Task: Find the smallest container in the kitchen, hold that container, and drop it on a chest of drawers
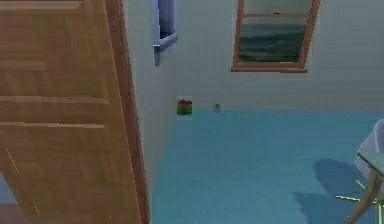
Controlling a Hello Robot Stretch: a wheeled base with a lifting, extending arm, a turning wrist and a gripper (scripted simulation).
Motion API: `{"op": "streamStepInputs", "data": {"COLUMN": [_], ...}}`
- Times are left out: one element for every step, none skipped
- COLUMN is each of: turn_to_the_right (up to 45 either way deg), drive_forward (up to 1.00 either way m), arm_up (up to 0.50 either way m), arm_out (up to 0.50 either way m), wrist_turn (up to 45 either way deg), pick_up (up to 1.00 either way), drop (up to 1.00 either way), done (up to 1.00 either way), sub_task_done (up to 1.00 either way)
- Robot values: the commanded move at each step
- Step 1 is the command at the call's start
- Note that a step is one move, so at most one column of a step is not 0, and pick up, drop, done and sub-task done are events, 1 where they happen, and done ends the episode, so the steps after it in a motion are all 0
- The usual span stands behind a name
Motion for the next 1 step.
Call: {"op": "streamStepInputs", "data": {"turn_to_the_right": [-45.0], "drive_forward": [0.0], "arm_up": [0.0], "arm_out": [0.0], "wrist_turn": [0.0], "pick_up": [0.0], "drop": [0.0], "done": [0.0], "sub_task_done": [0.0]}}
